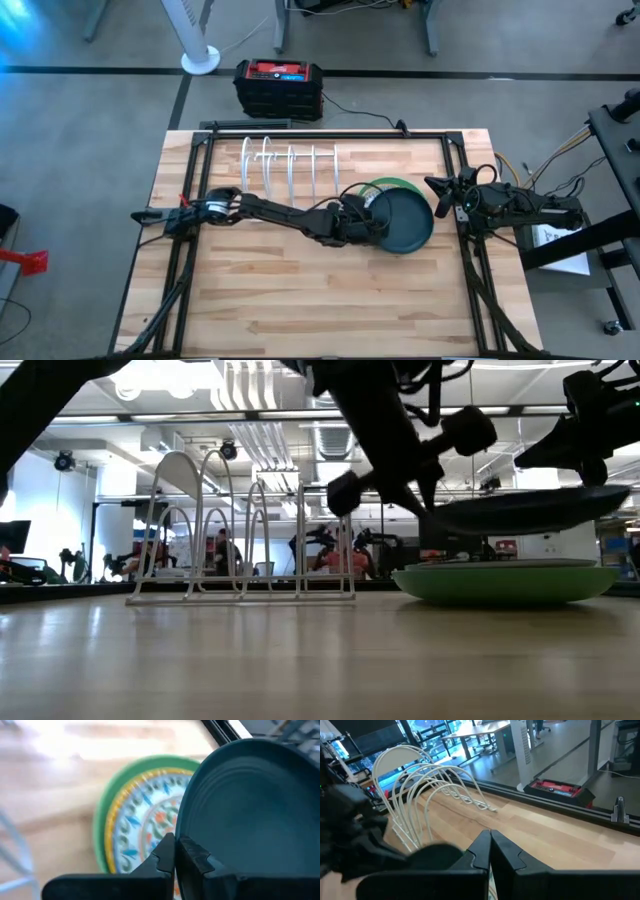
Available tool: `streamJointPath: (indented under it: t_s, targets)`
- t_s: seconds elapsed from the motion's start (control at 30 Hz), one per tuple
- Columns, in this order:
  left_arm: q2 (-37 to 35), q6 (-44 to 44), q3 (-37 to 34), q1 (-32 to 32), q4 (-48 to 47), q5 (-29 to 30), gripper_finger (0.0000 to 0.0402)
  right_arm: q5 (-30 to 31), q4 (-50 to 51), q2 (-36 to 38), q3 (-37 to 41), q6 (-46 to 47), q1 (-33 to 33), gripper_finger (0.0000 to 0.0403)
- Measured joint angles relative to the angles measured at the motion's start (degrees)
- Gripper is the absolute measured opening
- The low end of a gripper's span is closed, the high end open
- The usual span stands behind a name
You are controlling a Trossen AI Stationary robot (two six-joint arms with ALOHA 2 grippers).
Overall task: Sort dishes
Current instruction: Put the dark blue plate in the dish rack
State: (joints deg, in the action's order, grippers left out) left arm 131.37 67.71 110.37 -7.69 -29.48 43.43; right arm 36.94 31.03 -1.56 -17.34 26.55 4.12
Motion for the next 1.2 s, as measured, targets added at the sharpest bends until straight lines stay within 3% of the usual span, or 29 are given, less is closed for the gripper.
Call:
streamJointPath:
  t_s: [0.23,0.5,0.73,1.1,1.2]
  targets:
    - [-0.04,-0.11,12.98,-2.11,-19.78,7.14,0.0002,-0.02,0.0,0.0,0.0,-0.04,-0.01,0.0]
    - [-0.11,-2.54,24.59,-4.31,-34.78,16.65,0.0001,-0.02,0.0,0.0,0.0,-0.04,0.0,0.0]
    - [-1.01,-3.6,24.58,-4.61,-40.91,25.34,0.0001,-0.13,0.0,-0.04,0.11,-0.02,-0.02,0.0]
    - [-2.01,-24.23,24.58,-4.53,-39.29,46.11,0.0001,-0.09,-0.05,-0.91,0.17,0.0,-0.01,0.0]
    - [-2.85,-30.12,24.58,-4.0,-39.16,46.61,0.0001,-0.08,-0.06,-1.34,0.17,0.0,-0.02,0.0]
